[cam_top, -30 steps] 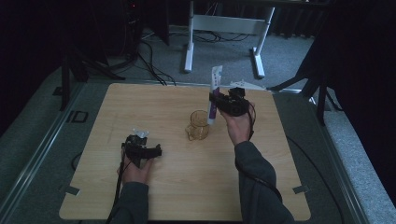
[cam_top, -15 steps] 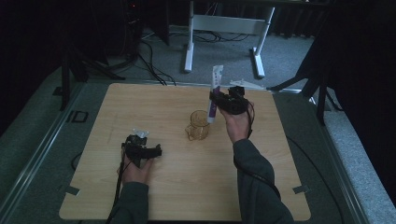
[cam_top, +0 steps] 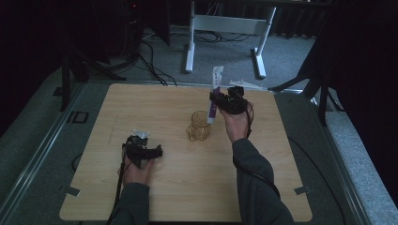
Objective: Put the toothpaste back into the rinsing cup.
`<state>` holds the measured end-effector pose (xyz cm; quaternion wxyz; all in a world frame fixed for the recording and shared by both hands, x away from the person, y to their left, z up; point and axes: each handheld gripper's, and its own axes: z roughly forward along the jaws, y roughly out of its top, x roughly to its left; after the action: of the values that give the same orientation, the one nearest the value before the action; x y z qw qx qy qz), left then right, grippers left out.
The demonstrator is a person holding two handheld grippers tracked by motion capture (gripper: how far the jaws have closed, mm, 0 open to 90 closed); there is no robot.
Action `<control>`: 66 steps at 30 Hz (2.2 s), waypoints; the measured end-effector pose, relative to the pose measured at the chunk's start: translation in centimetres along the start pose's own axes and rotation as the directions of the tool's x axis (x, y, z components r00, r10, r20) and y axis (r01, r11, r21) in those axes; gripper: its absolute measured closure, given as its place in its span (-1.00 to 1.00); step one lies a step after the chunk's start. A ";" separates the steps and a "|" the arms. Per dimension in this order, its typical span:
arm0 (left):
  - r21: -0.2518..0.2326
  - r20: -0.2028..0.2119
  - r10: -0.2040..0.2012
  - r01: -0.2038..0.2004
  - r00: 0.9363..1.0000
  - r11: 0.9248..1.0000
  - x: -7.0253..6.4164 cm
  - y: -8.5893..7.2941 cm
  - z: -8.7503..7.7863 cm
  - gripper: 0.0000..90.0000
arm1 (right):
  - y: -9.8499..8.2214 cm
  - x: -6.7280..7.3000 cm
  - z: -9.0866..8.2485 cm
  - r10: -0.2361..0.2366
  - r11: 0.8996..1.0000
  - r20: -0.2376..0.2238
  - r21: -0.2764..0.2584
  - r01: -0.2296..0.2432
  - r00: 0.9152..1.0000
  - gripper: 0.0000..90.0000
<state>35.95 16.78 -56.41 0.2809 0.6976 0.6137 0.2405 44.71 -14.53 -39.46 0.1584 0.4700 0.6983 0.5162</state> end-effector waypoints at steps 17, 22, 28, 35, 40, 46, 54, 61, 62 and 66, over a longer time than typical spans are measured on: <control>0.000 0.000 0.000 0.000 1.000 1.000 0.0 0.0 0.0 -0.94 | 0.1 0.3 0.9 0.001 1.000 0.012 0.001 -0.001 1.000 0.56; 0.000 0.000 0.000 0.000 1.000 1.000 0.0 0.0 0.0 -0.94 | 0.1 0.4 1.2 0.002 1.000 0.021 0.003 -0.002 1.000 0.56; 0.000 0.000 -0.001 0.001 1.000 1.000 0.0 0.0 0.0 -0.94 | -0.2 0.4 1.6 0.009 1.000 0.022 0.008 -0.009 1.000 0.55; 0.000 0.000 0.000 0.000 1.000 1.000 0.0 0.0 0.0 -0.94 | -0.5 0.4 2.0 0.014 1.000 0.032 0.015 -0.015 0.999 0.55; 0.000 0.000 0.000 0.000 1.000 1.000 0.0 0.0 0.0 -0.94 | -0.5 0.3 2.1 0.014 1.000 0.041 0.013 -0.014 0.999 0.55; 0.000 0.000 0.000 0.000 1.000 1.000 0.0 0.0 0.0 -0.94 | -0.7 0.4 2.1 0.011 1.000 0.045 0.014 -0.012 0.999 0.55; -0.001 0.000 0.000 0.000 1.000 1.000 0.0 0.0 0.0 -0.94 | -0.7 0.6 2.4 -0.002 1.000 0.050 0.020 0.001 0.999 0.54; -0.002 -0.001 -0.002 0.002 1.000 1.000 0.0 0.0 0.0 -0.94 | -1.2 0.8 2.9 -0.012 0.999 0.052 0.032 0.010 0.999 0.54; -0.002 -0.001 -0.002 0.002 1.000 1.000 0.0 0.0 0.0 -0.94 | -1.3 0.9 3.0 -0.012 0.999 0.054 0.033 0.010 0.998 0.54; -0.001 -0.001 -0.001 0.001 1.000 1.000 0.0 0.0 0.0 -0.94 | -1.6 1.1 3.3 -0.017 0.999 0.054 0.043 0.015 0.998 0.54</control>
<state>35.95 16.77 -56.42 0.2812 0.6969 0.6141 0.2411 45.71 -11.81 -41.96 0.1715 0.4816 0.7084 0.4867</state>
